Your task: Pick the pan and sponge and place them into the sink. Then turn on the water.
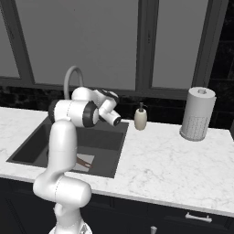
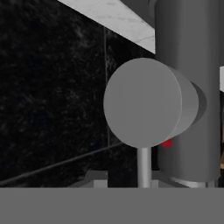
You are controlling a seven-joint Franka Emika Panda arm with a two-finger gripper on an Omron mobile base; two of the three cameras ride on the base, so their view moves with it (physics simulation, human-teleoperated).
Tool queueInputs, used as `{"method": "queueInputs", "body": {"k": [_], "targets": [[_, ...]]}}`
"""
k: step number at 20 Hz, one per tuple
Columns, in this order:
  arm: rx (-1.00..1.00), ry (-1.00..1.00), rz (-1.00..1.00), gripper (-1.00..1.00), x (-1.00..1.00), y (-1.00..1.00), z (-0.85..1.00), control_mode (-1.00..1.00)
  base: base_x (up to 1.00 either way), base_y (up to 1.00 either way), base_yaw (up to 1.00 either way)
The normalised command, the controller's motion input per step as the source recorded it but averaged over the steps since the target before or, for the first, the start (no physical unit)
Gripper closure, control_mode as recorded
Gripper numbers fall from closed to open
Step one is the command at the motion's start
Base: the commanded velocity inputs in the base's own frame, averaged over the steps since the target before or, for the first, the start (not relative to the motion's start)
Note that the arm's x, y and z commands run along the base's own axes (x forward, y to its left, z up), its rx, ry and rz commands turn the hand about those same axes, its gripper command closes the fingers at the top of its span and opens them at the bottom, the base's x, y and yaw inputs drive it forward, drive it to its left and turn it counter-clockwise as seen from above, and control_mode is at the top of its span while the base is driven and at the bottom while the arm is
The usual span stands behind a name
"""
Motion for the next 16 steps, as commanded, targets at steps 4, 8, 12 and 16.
{"method": "queueInputs", "body": {"k": [4, 8, 12, 16], "targets": [[0.15, 0.00, 0.04, 1.00, 0.30, -0.44, 0.00, -1.00, 0.00, 0.00, 0.00], [0.20, 0.00, 0.06, 1.00, 0.34, -0.69, 0.00, -1.00, 0.00, 0.00, 0.00], [0.19, 0.00, 0.03, 1.00, 0.37, -0.79, -0.08, -1.00, 0.00, 0.00, 0.00], [0.04, 0.13, -0.07, 1.00, 0.25, -0.88, -0.40, -1.00, 0.00, 0.00, 0.00]]}}
